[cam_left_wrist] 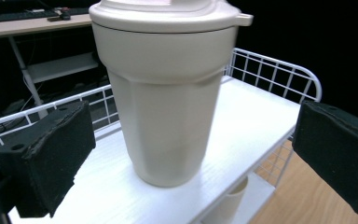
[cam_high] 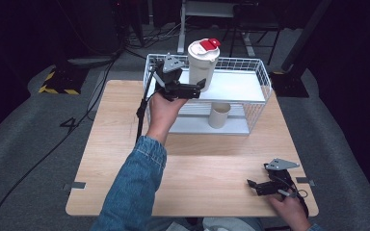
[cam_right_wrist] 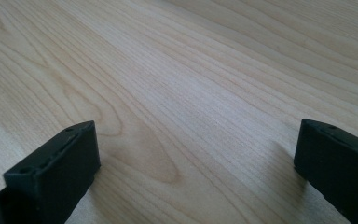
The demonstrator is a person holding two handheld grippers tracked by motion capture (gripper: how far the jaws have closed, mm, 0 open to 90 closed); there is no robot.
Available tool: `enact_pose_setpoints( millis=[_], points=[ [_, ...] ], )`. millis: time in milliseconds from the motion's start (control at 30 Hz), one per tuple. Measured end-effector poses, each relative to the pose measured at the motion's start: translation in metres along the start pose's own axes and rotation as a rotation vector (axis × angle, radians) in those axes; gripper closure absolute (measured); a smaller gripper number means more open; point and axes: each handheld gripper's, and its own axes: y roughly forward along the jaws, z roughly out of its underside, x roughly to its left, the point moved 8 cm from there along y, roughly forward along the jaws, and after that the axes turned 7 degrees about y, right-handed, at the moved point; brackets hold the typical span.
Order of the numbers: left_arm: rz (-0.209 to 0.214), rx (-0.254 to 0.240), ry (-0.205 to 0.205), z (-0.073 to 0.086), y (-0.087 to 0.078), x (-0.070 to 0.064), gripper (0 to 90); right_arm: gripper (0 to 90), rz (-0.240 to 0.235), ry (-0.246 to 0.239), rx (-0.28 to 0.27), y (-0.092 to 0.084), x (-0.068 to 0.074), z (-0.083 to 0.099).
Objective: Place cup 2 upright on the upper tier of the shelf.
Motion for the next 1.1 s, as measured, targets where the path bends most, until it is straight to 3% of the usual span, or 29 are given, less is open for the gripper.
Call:
enact_pose_setpoints(
  millis=[267, 533, 833, 1100],
  points=[
    [0.031, -0.017, 0.024, -0.004, -0.030, -0.016, 0.0, 0.2, 0.000, 0.000, 0.000, 0.000, 0.000, 0.000],
    [0.054, -0.005, 0.047, 0.005, -0.057, -0.030, 0.0, 0.2, 0.000, -0.002, 0.001, 0.000, 0.000, 0.000],
    [0.084, 0.039, 0.051, 0.037, -0.086, -0.042, 0.0, 0.2, 0.000, -0.003, 0.001, 0.000, 0.000, 0.000],
    [0.096, 0.080, 0.043, 0.063, -0.102, -0.046, 0.0, 0.2, 0.000, -0.003, 0.001, 0.000, 0.000, 0.000]
  ],
)
